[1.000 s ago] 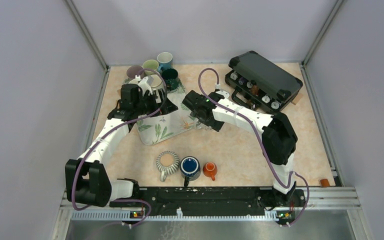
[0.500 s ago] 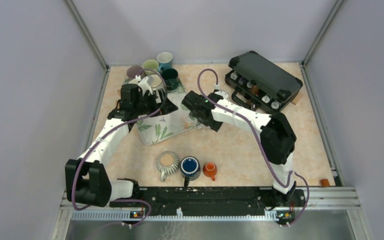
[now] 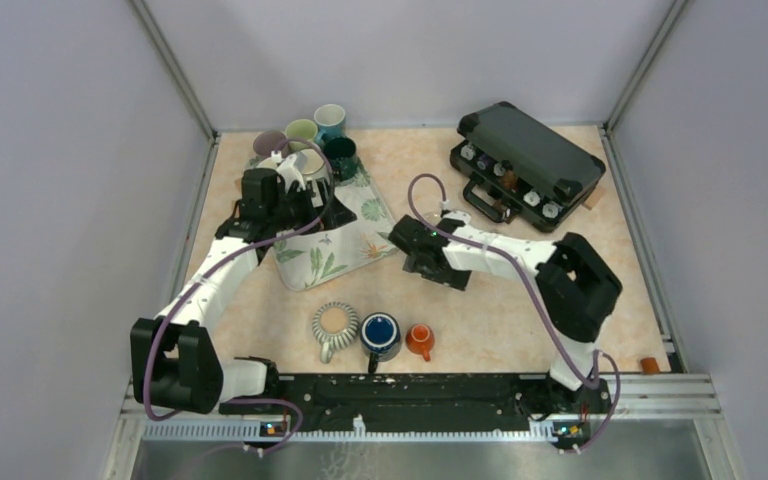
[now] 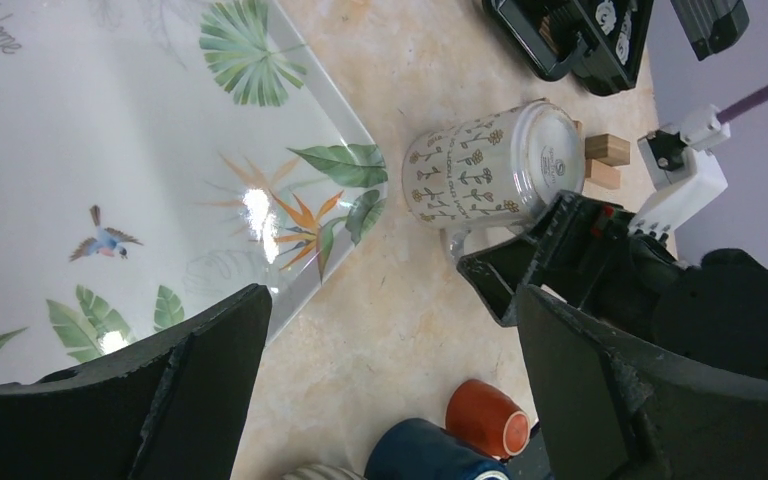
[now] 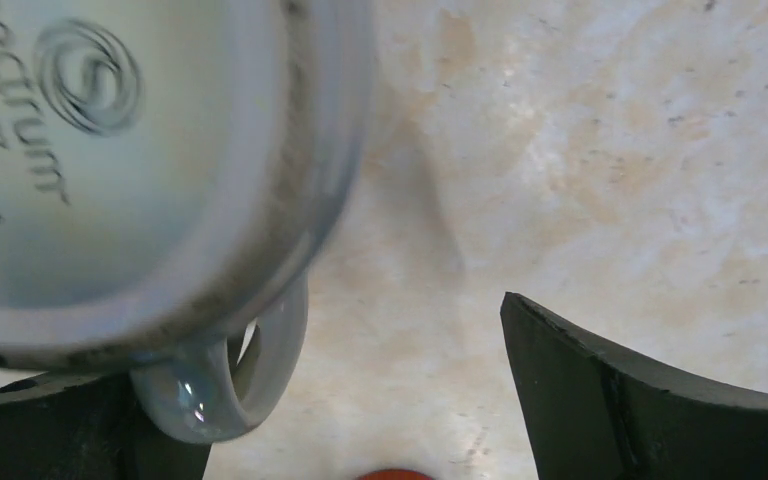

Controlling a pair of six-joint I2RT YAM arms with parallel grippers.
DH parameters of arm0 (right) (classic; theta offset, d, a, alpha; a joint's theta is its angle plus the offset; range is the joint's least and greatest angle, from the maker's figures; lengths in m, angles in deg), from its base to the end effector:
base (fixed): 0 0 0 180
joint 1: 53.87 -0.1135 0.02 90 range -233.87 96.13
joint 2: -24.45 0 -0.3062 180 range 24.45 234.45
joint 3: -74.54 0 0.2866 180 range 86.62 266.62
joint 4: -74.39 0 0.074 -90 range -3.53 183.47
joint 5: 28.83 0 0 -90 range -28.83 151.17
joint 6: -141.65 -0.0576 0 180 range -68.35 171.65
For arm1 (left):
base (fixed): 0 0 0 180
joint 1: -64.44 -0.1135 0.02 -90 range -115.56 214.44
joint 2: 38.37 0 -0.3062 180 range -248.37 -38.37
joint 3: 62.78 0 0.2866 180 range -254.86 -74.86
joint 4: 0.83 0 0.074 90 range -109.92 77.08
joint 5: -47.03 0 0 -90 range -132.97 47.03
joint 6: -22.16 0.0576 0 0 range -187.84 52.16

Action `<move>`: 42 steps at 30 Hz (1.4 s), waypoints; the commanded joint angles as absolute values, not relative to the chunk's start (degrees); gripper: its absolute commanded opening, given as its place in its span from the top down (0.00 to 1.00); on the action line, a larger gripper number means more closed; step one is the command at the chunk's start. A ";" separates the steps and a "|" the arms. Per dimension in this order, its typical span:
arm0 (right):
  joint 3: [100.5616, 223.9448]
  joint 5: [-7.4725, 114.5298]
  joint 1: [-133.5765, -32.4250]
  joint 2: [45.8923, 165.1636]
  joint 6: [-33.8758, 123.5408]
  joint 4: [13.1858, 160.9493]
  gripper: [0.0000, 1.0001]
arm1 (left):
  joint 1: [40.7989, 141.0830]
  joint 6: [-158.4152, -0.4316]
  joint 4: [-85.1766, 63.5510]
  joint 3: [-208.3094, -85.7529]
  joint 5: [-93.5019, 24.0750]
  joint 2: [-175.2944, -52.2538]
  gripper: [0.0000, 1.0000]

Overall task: Turn the mug right side up
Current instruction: Turn over the cup at the center of the board.

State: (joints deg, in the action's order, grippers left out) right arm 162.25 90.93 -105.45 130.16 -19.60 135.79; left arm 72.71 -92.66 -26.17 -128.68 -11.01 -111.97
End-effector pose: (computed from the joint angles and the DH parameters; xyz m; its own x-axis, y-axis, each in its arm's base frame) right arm 0.2699 0.2943 0.1978 -0.7867 0.3310 -0.5211 0.3780 0.9256 0.0174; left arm 0.3128 -0.0763 0.3019 -0.7253 -0.2545 -0.6397 0.2828 0.7370 -0.6138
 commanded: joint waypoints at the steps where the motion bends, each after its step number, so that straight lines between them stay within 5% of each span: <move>1: 153.62 89.92 -104.44 118.84 -10.42 126.84 0.01 | 72.35 -92.94 -23.30 -128.13 -10.01 -111.01 0.02; 7: 140.58 81.30 -99.12 108.85 2.95 110.76 0.05 | 72.35 -92.98 -23.11 -128.04 -9.64 -111.49 0.02; 13: 142.45 78.13 -98.48 110.16 13.01 107.37 0.09 | 72.35 -93.07 -22.88 -127.99 -9.31 -111.95 0.02; 21: 145.64 77.51 -98.44 111.95 17.11 106.59 0.32 | 72.35 -93.15 -22.84 -127.66 -9.14 -112.10 0.02; 42: 147.25 82.22 -98.51 113.28 19.38 109.81 0.66 | 75.12 -96.85 -20.24 -126.02 -8.81 -112.69 0.02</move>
State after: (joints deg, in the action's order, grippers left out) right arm 144.55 79.56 -98.34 113.09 18.63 109.61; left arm 73.61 -95.48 -23.55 -126.78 -8.95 -112.32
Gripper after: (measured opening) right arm 0.383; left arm 0.985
